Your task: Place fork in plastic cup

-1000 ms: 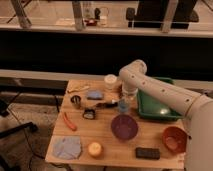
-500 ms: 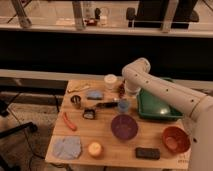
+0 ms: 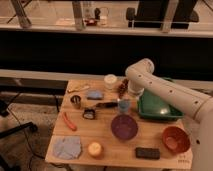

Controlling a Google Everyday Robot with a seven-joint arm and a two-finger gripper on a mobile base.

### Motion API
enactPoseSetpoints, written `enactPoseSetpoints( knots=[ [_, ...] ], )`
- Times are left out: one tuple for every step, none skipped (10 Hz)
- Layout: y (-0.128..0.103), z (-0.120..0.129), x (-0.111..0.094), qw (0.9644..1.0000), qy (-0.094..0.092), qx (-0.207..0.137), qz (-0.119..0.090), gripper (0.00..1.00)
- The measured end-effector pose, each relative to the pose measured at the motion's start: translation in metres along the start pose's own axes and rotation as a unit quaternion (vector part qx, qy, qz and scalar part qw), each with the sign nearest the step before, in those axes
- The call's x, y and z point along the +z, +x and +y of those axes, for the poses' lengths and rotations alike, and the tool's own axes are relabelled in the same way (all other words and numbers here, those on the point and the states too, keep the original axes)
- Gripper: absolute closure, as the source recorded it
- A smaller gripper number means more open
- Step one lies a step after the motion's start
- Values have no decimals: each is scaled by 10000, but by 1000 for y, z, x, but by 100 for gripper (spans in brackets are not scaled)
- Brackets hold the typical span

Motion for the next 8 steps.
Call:
enactPoseSetpoints(
  knots=[
    [0,1,3,10000,-25,-2,4,100],
    [-2,2,7,10000,-53,-7,8,100],
    [-6,2,10,10000,-70,-24,1,100],
    [-9,1,11,10000,-87,-43,2,100],
    [-9,1,13,9999,-103,-43,10,100],
    [-8,0,13,9999,-113,-36,19,100],
    [-7,1,14,9999,-128,-32,29,100],
    [-6,0,15,9999,-140,-29,34,100]
  ],
)
